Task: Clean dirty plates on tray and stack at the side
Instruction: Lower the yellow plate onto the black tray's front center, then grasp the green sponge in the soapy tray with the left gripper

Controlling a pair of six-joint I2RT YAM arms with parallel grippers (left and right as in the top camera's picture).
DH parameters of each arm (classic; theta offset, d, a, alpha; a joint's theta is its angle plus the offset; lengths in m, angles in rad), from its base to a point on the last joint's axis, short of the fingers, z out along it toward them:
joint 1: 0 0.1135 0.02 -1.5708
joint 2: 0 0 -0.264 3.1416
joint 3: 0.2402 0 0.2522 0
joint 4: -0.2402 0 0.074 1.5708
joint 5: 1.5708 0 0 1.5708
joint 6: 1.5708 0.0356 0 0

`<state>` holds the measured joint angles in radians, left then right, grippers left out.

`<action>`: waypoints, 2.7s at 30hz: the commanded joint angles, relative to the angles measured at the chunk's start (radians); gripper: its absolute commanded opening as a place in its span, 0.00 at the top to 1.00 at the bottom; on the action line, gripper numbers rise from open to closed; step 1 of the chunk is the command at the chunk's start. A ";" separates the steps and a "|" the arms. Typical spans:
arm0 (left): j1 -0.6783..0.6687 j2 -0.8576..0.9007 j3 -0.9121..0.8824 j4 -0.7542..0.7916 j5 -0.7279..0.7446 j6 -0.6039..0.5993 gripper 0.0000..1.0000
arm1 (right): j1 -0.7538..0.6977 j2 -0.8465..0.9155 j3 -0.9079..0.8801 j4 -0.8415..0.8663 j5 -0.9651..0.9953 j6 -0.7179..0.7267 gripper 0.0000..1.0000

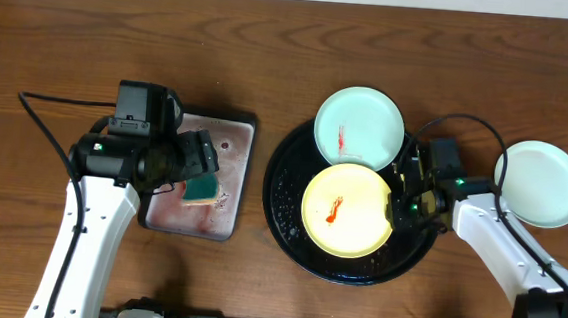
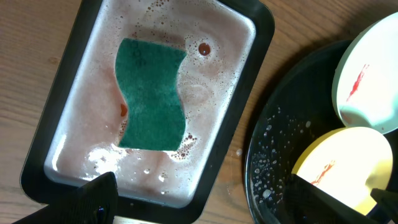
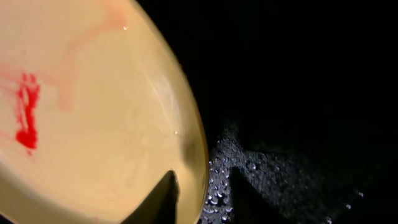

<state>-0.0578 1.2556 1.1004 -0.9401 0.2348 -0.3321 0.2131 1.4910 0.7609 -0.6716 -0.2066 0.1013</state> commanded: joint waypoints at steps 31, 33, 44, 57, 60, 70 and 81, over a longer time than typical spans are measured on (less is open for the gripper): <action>-0.021 0.237 -0.148 0.111 -0.213 -0.109 0.31 | 0.049 -0.123 0.269 -0.212 0.084 0.032 0.60; -0.021 0.305 -0.154 0.150 -0.173 -0.114 0.36 | 0.049 -0.148 0.271 -0.224 0.065 0.033 0.60; -0.021 0.514 -0.153 0.245 -0.111 -0.103 0.93 | 0.049 -0.167 0.271 -0.285 0.060 0.033 0.61; -0.021 0.371 -0.038 0.129 -0.200 -0.008 0.38 | 0.049 -0.167 0.271 -0.286 0.060 0.033 0.61; -0.021 0.389 -0.058 0.186 -0.234 -0.008 0.38 | 0.049 -0.167 0.271 -0.286 0.060 0.033 0.61; -0.021 0.538 -0.127 0.326 -0.227 -0.009 0.92 | 0.049 -0.167 0.271 -0.290 0.060 0.045 0.61; -0.021 0.404 -0.048 0.200 -0.217 -0.009 0.51 | 0.049 -0.167 0.271 -0.291 0.060 0.044 0.62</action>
<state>-0.0750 1.7203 1.0157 -0.7067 0.0010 -0.3443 0.2638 1.3308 1.0271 -0.9611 -0.1413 0.1299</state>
